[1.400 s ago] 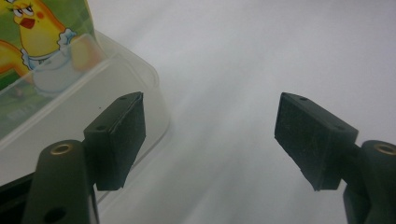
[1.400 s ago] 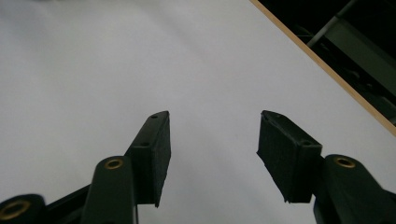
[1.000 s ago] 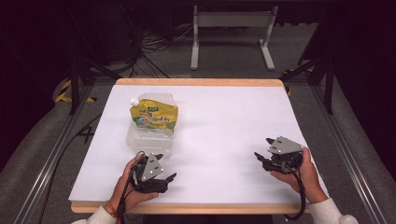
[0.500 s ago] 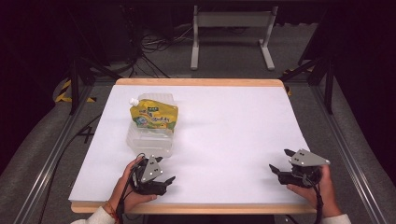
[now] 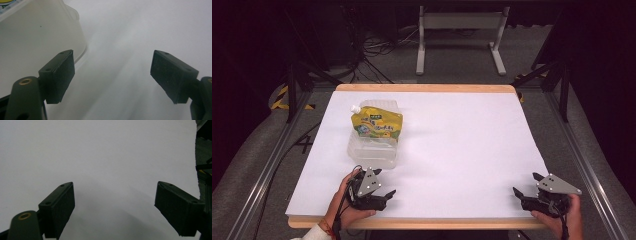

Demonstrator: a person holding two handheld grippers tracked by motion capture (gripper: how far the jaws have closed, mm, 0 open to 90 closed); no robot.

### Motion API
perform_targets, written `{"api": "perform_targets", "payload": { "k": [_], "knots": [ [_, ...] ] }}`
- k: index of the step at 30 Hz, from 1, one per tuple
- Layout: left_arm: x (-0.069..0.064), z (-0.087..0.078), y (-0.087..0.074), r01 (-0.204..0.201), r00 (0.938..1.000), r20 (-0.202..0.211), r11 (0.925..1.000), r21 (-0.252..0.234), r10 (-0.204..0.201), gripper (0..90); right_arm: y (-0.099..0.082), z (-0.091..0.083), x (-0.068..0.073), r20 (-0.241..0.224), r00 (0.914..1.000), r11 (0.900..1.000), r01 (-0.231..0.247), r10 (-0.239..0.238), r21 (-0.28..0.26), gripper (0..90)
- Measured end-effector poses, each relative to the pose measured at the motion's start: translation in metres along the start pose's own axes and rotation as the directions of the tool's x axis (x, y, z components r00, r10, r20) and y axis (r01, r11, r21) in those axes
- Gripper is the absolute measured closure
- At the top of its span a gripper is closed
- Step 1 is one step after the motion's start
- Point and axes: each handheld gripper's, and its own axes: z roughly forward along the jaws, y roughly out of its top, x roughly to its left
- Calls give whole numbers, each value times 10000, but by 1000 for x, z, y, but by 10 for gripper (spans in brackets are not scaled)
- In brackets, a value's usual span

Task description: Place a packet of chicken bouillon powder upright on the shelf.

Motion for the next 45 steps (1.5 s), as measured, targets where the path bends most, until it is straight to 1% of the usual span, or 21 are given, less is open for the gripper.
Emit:
{"api": "perform_targets", "payload": {
  "k": [1, 2, 5, 7, 9, 13, 14, 16, 17, 19, 22, 25, 27, 30, 33, 38, 40, 45],
  "knots": [
    [0, 1, 0, 100, 9999, 8, 9999, -39, -100, 192, -2, -3, -1, 13, 10000, 9999, -95, 95, -63, 163],
    [0, 1, 0, 100, 9999, 8, 9999, -39, -100, 189, -2, -3, -1, 13, 10000, 9999, -95, 95, -63, 163],
    [0, 2, -1, 109, 9999, 24, 9999, 10, -109, 183, -4, -6, -4, 38, 9996, 9994, -297, 298, -182, 161],
    [0, 2, -1, 84, 10000, 6, 10000, 36, -84, 181, -4, -6, -5, 51, 9996, 9994, -291, 292, -206, 159],
    [0, 2, -1, 41, 10000, 35, 9999, 92, -41, 174, -3, -6, -4, 121, 9996, 9993, -244, 247, -272, 158],
    [0, 1, -4, 66, 10000, 45, 9998, 176, -67, 166, -1, -3, -2, 143, 9998, 9996, -138, 141, -238, 157],
    [1, 1, -5, 48, 10000, 49, 9999, 145, -49, 165, 0, -2, -1, 165, 9998, 9997, -79, 83, -226, 157],
    [1, -1, -5, 162, 9998, 70, 9999, 44, -162, 164, 2, -1, 1, 141, 9999, 9997, 46, -42, -227, 157],
    [1, -1, -4, 184, 9998, 79, 9998, 16, -184, 162, 2, 1, 4, 185, 9997, 9998, 161, -159, -143, 156],
    [2, 0, -5, 173, 9998, 101, 9998, 49, -174, 161, 2, 1, 4, 154, 9996, 9997, 222, -221, -101, 156],
    [2, 0, -5, 121, 9999, 93, 9999, 115, -122, 157, 1, 2, 4, 165, 9996, 9998, 216, -215, -58, 154],
    [3, -1, -4, 187, 9998, 88, 9998, 33, -188, 154, 1, 3, 4, 182, 9996, 9998, 206, -205, -33, 153],
    [3, 0, -4, 227, 9997, 101, 9997, 12, -227, 154, 1, 3, 4, 203, 9994, 9996, 266, -266, -23, 152],
    [2, 0, -3, 145, 9998, 104, 9999, 51, -145, 151, 1, 3, 5, 225, 9992, 9994, 342, -342, 6, 150],
    [2, 1, -3, 189, 9997, 126, 9998, 68, -190, 151, 1, 3, 6, 225, 9991, 9993, 363, -363, -20, 149],
    [2, 2, -3, 71, 9999, 130, 9999, 146, -73, 155, 1, 3, 6, 110, 9993, 9994, 350, -350, -18, 149],
    [3, 2, -3, 126, 9998, 143, 9998, 157, -129, 155, 1, 4, 7, 95, 9992, 9993, 385, -384, -26, 149],
    [3, 4, -1, 80, 9997, 227, 9998, 162, -83, 154, 0, 3, 7, 86, 9990, 9991, 427, -428, 19, 147]
  ]
}}
